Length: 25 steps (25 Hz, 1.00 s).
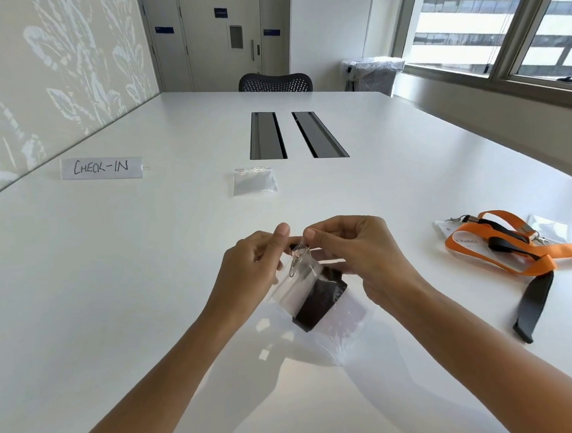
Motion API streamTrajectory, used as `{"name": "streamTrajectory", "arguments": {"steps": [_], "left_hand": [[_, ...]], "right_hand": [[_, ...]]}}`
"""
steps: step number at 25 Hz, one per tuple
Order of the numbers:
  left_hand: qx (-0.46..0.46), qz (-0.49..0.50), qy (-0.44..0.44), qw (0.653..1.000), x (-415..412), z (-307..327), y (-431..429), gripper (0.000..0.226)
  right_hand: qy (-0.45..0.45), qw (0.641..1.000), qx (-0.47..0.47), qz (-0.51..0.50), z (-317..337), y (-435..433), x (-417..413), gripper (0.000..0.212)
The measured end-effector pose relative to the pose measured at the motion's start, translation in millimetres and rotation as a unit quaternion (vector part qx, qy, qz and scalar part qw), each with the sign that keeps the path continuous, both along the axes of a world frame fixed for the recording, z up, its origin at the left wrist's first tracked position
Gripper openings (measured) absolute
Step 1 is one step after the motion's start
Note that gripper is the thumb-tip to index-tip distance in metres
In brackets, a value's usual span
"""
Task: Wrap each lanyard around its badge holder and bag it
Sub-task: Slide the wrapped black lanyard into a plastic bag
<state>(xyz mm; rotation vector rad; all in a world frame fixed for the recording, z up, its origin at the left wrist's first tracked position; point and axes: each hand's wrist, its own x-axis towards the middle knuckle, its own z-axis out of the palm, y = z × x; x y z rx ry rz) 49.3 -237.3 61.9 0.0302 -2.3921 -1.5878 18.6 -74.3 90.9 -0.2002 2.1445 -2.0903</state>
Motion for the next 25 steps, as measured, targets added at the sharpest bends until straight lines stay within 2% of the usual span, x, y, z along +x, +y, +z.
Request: {"name": "streamTrajectory", "arguments": {"steps": [1, 5, 8, 10, 14, 18, 22, 25], "left_hand": [[0.012, -0.015, -0.001, 1.0, 0, 0, 0, 0.058], [-0.006, -0.065, 0.041, 0.997, 5, 1, 6, 0.03], [-0.009, -0.066, 0.036, 0.997, 4, -1, 8, 0.031], [-0.007, -0.053, 0.037, 0.998, 5, 0, 8, 0.029], [-0.024, 0.02, 0.101, 0.994, 10, 2, 9, 0.019], [-0.089, 0.027, 0.147, 0.985, 16, 4, 14, 0.012], [-0.109, 0.012, 0.134, 0.985, 17, 3, 16, 0.009], [-0.101, 0.011, 0.108, 0.989, 14, 0, 13, 0.006]], "right_hand": [[0.004, 1.0, 0.003, -0.006, 0, 0, -1, 0.008], [0.016, 0.999, 0.016, -0.036, -7, -3, -4, 0.008], [0.022, 0.999, 0.025, -0.04, -13, -6, -3, 0.01], [0.024, 0.999, 0.013, -0.041, -14, -7, -3, 0.01], [0.026, 0.998, 0.012, -0.049, -14, -8, -5, 0.008], [0.026, 0.999, -0.005, -0.039, -14, -13, -3, 0.009], [0.054, 0.998, 0.013, -0.032, -14, -19, 0, 0.008], [0.033, 0.999, 0.024, -0.016, -17, -18, -1, 0.008]]}}
